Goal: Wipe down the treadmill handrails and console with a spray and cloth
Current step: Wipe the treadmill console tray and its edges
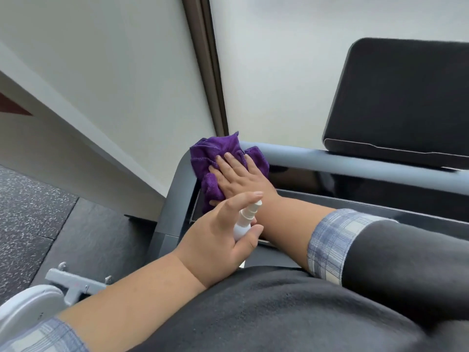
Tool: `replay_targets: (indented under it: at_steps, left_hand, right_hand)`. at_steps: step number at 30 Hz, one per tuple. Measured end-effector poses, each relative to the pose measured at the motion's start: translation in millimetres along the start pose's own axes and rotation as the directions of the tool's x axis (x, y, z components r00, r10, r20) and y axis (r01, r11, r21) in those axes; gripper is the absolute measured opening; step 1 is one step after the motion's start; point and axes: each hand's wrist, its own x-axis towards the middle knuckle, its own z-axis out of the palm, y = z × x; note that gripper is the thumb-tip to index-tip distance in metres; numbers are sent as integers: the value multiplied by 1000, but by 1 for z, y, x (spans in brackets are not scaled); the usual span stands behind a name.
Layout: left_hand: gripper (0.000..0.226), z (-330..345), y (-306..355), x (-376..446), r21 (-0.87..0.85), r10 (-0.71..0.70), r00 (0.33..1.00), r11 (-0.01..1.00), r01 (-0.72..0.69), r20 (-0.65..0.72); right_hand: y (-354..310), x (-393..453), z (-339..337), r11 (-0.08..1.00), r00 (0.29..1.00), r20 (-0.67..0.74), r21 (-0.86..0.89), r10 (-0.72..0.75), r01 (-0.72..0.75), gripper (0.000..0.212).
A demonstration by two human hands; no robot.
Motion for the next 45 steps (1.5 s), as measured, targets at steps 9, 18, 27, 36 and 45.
replay_targets:
  at_steps: [9, 18, 27, 36, 45]
  left_hand:
    - [52, 43, 25, 51, -71, 146, 974, 988, -135, 171]
    - [52, 104, 56, 86, -133, 238, 909, 970, -204, 342]
    - [51, 166, 106, 121, -80, 302, 860, 952, -296, 411]
    - [54, 280, 193, 181, 85, 150, 903, 976, -200, 404]
    - [45, 376, 233, 217, 293, 67, 872, 927, -234, 485]
  right_hand:
    - [58, -64, 33, 954, 973, 23, 192, 229, -229, 71]
    - [94, -142, 57, 861, 904, -31, 323, 425, -394, 37]
    - [126, -249, 80, 583, 660, -108, 587, 744, -561, 43]
    - [191, -370, 115, 323, 438, 12, 658, 899, -681, 35]
    - [245, -430, 156, 393, 521, 10, 644, 853, -656, 39]
